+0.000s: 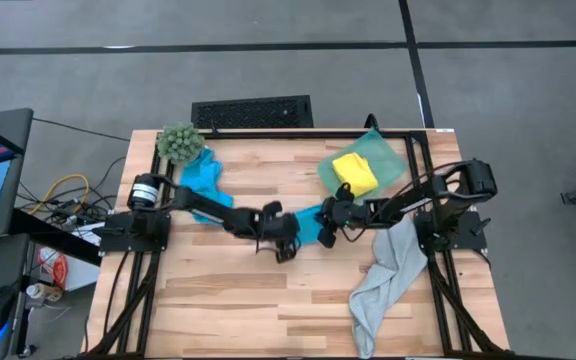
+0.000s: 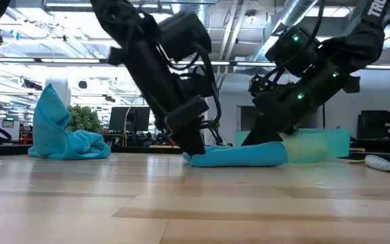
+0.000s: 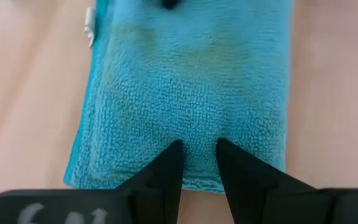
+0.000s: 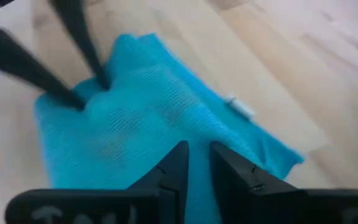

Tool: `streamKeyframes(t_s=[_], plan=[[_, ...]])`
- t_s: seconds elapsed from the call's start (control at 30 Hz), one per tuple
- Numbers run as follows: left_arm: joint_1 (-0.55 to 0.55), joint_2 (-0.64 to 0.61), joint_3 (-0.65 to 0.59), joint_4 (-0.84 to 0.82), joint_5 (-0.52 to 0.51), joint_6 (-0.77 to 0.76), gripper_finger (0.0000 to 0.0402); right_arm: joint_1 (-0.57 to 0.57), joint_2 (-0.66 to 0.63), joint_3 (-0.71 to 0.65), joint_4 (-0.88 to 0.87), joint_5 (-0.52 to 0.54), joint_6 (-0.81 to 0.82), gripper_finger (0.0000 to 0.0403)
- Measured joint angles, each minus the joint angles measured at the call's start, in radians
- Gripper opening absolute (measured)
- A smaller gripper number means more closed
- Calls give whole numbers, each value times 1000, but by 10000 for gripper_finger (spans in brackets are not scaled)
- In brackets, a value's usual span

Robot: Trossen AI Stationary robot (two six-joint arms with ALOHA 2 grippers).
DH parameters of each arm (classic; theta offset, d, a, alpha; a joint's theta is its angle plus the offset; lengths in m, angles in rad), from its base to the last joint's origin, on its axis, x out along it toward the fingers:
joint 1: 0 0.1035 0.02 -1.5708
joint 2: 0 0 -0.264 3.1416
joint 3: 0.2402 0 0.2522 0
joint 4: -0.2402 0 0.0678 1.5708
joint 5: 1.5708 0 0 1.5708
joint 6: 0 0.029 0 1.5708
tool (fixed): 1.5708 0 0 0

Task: Fold microfiber towels
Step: Fold the right blue towel, then put the right blue towel into the blue bin

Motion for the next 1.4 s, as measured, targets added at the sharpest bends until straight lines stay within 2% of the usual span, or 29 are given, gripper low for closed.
streamKeyframes(t_s=[0.13, 0.3, 0.57, 0.7, 0.93, 1.03, 1.23, 1.4], plan=[[-94, -2, 7, -2, -41, -38, 97, 56, -9, -4, -15, -8, 29, 91], [-169, -11, 40, -68, -62, -48, 97, 90, -121, -5, -31, 7, 17, 91], [-210, -18, 98, -180, -219, -4, 97, 125, -301, -4, -100, -38, -30, 92], [-217, -20, 127, -233, -231, 31, 100, 181, -330, 3, -98, -30, -76, 114], [-239, -22, 136, -288, -235, 16, 129, 198, -153, 76, -58, -10, -104, 207], [-255, -45, 137, -342, -237, -26, 141, 184, -63, 106, -43, 16, -110, 234], [-306, -123, 137, -470, -249, -148, 146, 165, 75, 120, 76, 12, -109, 242], [-359, -143, 138, -500, -292, -217, 146, 169, 181, 119, 120, 10, -58, 235]])
